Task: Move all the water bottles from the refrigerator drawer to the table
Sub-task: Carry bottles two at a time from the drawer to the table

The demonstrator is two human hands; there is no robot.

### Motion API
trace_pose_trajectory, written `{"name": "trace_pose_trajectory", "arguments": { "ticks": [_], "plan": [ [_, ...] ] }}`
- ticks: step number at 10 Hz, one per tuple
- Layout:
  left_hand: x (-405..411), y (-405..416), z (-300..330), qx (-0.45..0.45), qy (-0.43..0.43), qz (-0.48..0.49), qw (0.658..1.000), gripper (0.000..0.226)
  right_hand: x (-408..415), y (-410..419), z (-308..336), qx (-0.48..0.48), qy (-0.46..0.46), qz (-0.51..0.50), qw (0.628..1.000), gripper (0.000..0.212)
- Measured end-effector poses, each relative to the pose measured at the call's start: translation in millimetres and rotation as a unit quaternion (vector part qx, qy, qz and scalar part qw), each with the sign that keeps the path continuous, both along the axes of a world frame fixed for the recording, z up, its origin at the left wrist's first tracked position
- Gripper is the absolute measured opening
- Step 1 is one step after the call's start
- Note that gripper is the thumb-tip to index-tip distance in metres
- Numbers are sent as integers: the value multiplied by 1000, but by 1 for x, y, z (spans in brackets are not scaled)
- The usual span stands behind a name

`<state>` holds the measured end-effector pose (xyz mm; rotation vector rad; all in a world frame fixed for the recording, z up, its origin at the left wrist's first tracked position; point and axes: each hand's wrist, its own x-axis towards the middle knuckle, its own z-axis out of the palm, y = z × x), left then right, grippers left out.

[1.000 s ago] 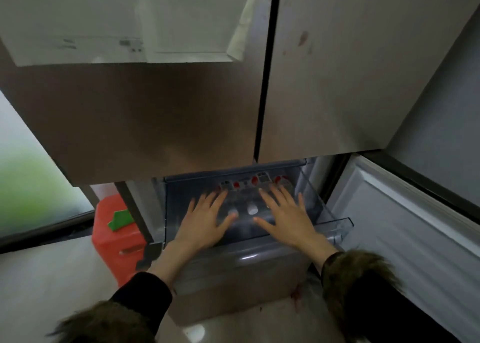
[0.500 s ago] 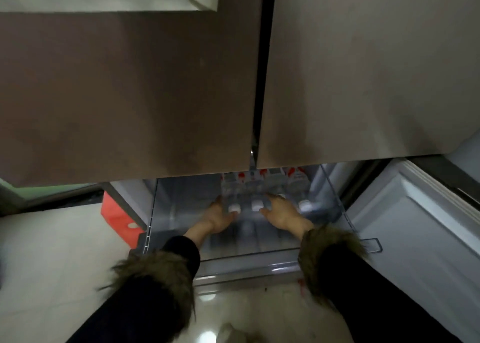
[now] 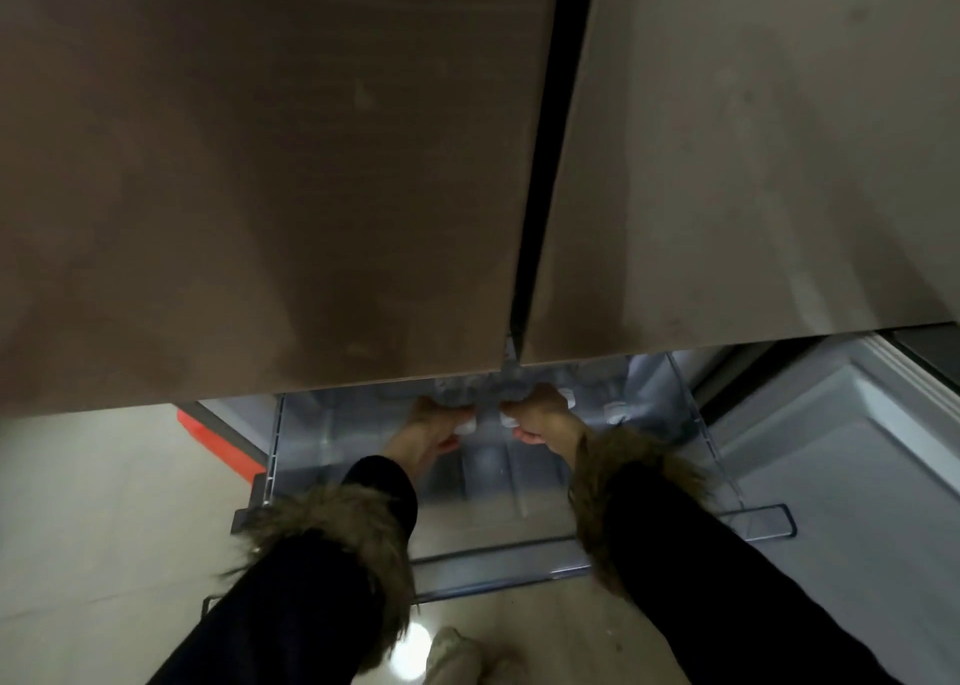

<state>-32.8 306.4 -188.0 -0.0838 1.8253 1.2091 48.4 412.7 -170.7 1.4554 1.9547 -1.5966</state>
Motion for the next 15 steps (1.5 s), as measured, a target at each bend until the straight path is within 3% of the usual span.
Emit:
{"name": "trace_pose_trajectory", "arguments": {
  "ticks": [1,2,3,4,5,6,7,9,12,14,15],
  "plan": [
    [-3,-6,-4,-3,-13,4,1000,15,4,-3,4,-17,-6,8,1000,27],
    [-2,-15,0,-1,-27,14,1000,11,13,-8,10,-29,-17,23,999,26],
    [3,-22,4,7,-14,42,999,15,22,-12,18,-40,-2,-12,999,20],
    [11,-30,21,-19,42,27,999,4,29,-20,32,-34,14,-48,998,27],
    [10,-48,31,-44,82,22,995,37,42,-24,45,24,3,7,1000,34],
    [10,-70,53,-90,185,37,978,44,61,-23,56,94,15,6,995,37],
    [25,-87,81,-128,307,34,942,49,79,-27,75,236,5,28,971,49],
    [58,-105,123,-103,458,-6,883,38,102,-53,111,348,134,43,927,33],
    [63,-119,136,-74,500,-77,859,31,99,-65,117,336,184,74,921,38],
    [61,-104,126,-29,463,-67,883,41,87,-65,110,239,244,77,937,39],
    [61,-108,113,-3,438,-87,895,47,84,-64,101,274,224,136,925,46]
  ]
}}
